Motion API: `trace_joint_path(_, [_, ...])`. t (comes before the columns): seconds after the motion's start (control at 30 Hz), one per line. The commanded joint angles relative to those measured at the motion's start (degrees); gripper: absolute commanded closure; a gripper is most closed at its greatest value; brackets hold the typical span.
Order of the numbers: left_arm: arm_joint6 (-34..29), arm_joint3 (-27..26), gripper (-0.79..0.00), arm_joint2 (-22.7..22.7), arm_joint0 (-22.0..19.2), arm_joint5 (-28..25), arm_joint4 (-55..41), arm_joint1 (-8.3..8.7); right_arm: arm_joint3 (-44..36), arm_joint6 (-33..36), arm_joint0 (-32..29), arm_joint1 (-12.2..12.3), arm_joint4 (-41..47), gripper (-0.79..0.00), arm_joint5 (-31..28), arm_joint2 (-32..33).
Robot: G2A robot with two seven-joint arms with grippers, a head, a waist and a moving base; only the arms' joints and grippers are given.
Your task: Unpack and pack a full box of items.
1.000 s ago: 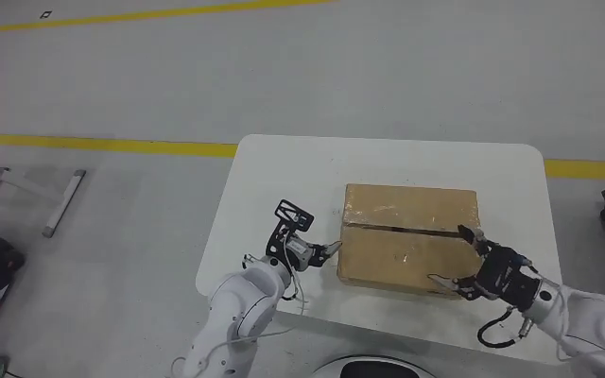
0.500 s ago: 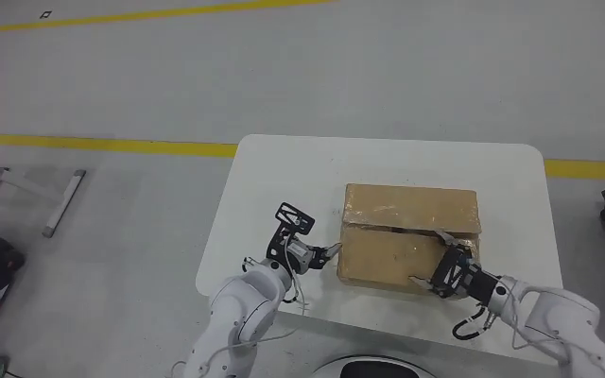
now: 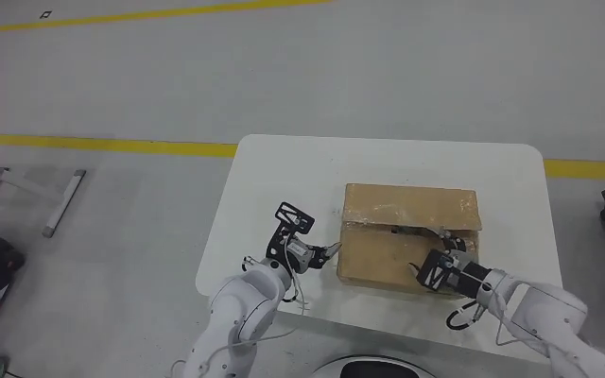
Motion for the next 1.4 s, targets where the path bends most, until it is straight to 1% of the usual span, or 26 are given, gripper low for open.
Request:
trace_joint_path(0.0, [0.1, 0.1, -0.785, 0.1, -0.1, 0.1, 0.0, 0.02, 0.0, -0.7, 0.1, 0.1, -1.5, -0.730, 0.1, -0.4])
trace_joint_path(0.07, [0.1, 0.2, -0.785, 0.1, -0.1, 0.1, 0.0, 0.05, -0.2, -1.1, 0.2, 0.2, -3.6, -0.736, 0.7, -0.7])
trace_joint_path(0.13, [0.1, 0.3, -0.785, 0.2, -0.2, 0.3, 0.0, 0.07, -0.4, -1.3, 0.5, 0.3, -6.8, -0.720, 1.3, -1.3])
trace_joint_path(0.2, [0.1, 0.3, -0.785, 0.3, -0.2, 0.3, 0.1, 0.10, -0.5, -2.5, 0.6, 0.3, -7.8, -0.714, 2.3, -2.0])
trace_joint_path(0.3, [0.2, 0.4, -0.785, 0.2, -0.4, 0.4, 0.0, 0.14, -0.5, -2.8, 0.9, 0.3, -10.3, -0.751, 2.6, -2.8])
trace_joint_path(0.47, [0.2, 0.4, -0.785, 0.3, -0.5, 0.5, -0.1, 0.20, -0.1, -3.4, 1.7, 0.3, -12.6, -0.785, 3.3, -4.4])
trace_joint_path(0.73, [0.2, 0.6, -0.785, 0.5, -0.8, 0.5, 0.0, 0.31, 1.1, -4.3, 5.0, 0.2, -15.5, -0.785, 3.8, -7.5])
trace_joint_path(0.77, [0.2, 0.6, -0.785, 0.5, -0.8, 0.6, 0.0, 0.32, 1.4, -4.3, 5.3, 0.1, -15.4, -0.727, 3.8, -7.8])
trace_joint_path(0.8, [0.3, 0.6, -0.785, 0.5, -0.8, 0.7, -0.1, 0.32, 1.7, -4.1, 5.7, 0.1, -15.4, -0.628, 3.7, -8.1])
trace_joint_path(0.83, [0.3, 0.6, -0.785, 0.5, -0.8, 0.8, -0.2, 0.33, 2.0, -3.9, 6.0, 0.0, -15.4, -0.579, 3.7, -8.3])
trace_joint_path(0.87, [0.3, 0.6, -0.785, 0.5, -0.8, 0.8, -0.2, 0.35, 2.2, -3.7, 6.3, 0.0, -15.3, -0.437, 3.7, -8.6])
trace_joint_path(0.9, [0.3, 0.6, -0.785, 0.4, -0.8, 0.9, -0.2, 0.37, 2.5, -3.6, 6.5, 0.0, -15.3, -0.376, 3.7, -8.8])
trace_joint_path(1.17, [0.5, 0.7, -0.785, 0.4, -0.8, 1.0, -0.5, 0.47, 3.6, -2.4, 7.4, -0.2, -14.7, -0.259, 4.8, -9.4])
trace_joint_path(1.37, [0.5, 0.8, -0.785, 0.5, -1.0, 0.8, -0.6, 0.55, 2.2, -2.3, 6.5, -0.2, -13.2, -0.212, 6.2, -8.4])
